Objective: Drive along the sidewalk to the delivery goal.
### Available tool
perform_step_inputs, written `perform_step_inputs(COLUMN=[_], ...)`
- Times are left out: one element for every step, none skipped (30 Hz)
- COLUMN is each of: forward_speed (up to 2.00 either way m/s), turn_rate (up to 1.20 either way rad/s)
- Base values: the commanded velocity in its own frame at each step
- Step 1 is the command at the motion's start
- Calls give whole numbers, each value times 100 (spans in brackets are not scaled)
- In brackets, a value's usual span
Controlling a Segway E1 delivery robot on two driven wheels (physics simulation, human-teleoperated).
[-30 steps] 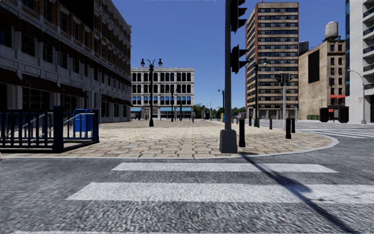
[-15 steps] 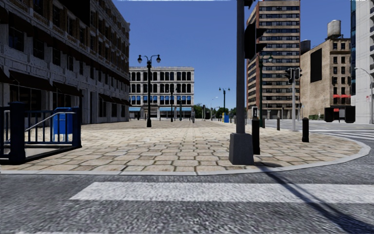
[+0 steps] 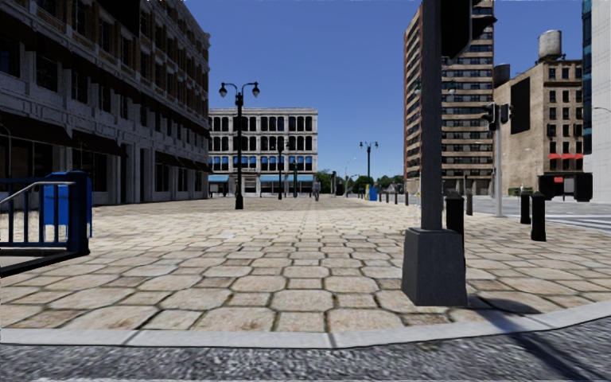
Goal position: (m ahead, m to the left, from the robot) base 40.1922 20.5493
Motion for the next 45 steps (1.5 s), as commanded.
perform_step_inputs(forward_speed=[200, 200, 200, 200, 200, 200, 196, 186, 186, 175, 168, 168, 164, 158, 158, 153, 149, 143, 143, 140, 140, 140, 140, 140, 140, 140, 140, 140, 140, 140, 141, 141, 141, 141, 141, 141, 142, 144, 144, 144, 144, 144, 144, 145, 155], turn_rate=[0, 0, 0, 0, 0, 0, 0, 0, 0, 0, 0, 0, 0, 0, 0, 0, 0, 0, 0, 0, 0, 0, 0, 0, 0, 0, 0, 0, 0, 0, 0, 0, 0, 0, 0, 0, 0, 0, 0, 0, 0, 0, 0, 0, 0])
